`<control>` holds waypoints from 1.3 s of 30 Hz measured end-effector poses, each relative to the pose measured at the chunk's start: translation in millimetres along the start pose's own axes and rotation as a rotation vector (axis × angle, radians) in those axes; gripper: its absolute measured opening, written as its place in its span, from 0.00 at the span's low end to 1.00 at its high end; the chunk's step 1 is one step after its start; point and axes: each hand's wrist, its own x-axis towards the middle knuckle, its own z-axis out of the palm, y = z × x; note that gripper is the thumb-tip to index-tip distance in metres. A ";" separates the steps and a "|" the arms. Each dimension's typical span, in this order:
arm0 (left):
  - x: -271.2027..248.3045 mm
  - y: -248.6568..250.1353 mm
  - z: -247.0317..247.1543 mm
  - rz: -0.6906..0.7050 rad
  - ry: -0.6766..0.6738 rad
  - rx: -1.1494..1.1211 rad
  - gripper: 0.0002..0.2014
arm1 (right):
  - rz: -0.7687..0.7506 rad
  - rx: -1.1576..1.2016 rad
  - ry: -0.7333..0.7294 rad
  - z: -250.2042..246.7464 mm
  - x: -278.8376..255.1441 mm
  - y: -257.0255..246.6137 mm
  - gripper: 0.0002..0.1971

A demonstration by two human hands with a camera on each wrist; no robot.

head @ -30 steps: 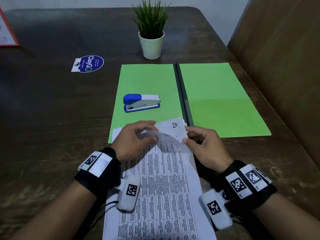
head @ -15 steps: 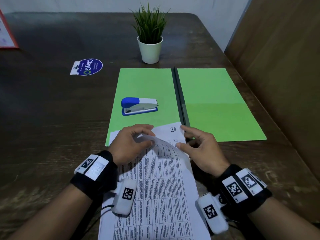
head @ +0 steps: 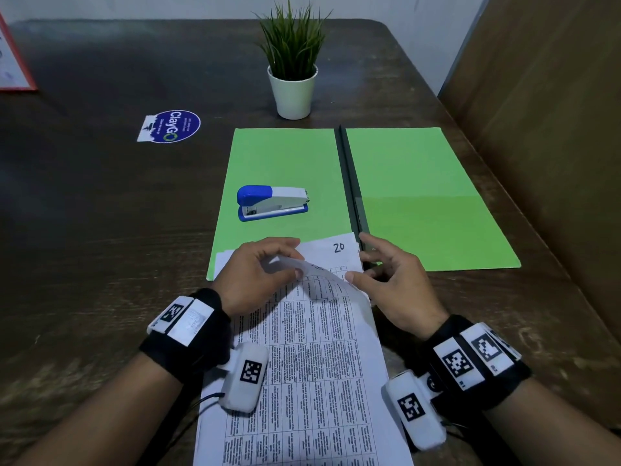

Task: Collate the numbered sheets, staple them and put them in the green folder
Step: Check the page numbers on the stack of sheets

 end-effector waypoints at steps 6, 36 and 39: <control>0.2 0.6 0.4 0.005 0.001 0.019 0.16 | -0.013 0.014 -0.010 1.2 -1.4 -0.4 0.25; 6.4 -8.6 -1.0 0.054 -0.086 0.398 0.27 | -0.086 0.137 -0.064 6.1 -0.6 -3.0 0.23; 4.5 -4.7 -0.2 0.065 -0.073 0.406 0.24 | -0.078 0.125 -0.056 4.9 -2.8 -5.2 0.27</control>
